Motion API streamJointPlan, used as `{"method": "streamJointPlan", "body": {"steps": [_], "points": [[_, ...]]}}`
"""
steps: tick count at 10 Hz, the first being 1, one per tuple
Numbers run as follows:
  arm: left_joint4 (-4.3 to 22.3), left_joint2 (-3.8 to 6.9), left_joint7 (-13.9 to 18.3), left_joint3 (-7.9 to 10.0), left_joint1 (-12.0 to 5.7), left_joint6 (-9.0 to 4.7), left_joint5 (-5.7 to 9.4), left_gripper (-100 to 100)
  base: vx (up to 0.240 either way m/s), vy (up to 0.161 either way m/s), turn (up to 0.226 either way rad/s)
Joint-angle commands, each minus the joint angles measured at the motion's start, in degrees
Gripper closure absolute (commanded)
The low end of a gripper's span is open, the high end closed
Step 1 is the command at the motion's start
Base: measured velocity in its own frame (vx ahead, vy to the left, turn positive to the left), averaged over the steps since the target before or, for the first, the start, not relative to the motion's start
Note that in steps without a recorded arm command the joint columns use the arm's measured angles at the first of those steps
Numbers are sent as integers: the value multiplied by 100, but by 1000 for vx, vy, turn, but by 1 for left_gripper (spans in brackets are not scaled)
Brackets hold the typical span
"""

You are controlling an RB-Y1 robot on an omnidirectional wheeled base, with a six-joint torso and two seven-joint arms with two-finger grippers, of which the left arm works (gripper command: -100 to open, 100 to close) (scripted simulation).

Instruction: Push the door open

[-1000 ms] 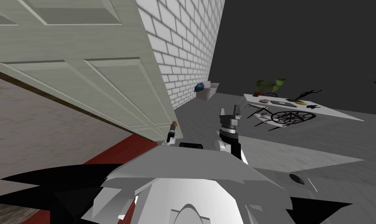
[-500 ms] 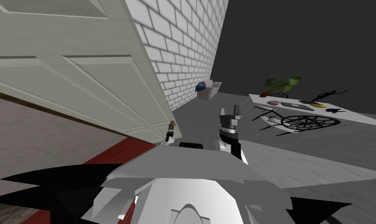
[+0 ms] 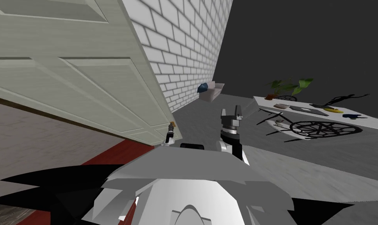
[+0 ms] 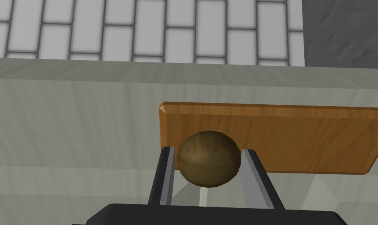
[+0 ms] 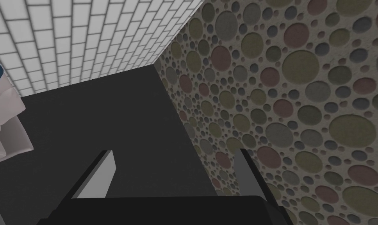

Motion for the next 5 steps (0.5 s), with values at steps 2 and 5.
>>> {"method": "streamJointPlan", "body": {"steps": [2,5], "points": [[15,38,-59,150,-20,-22,84,100,209,-24,47],[24,67,-123,324,-16,-30,185,100,194,-27,50]]}}
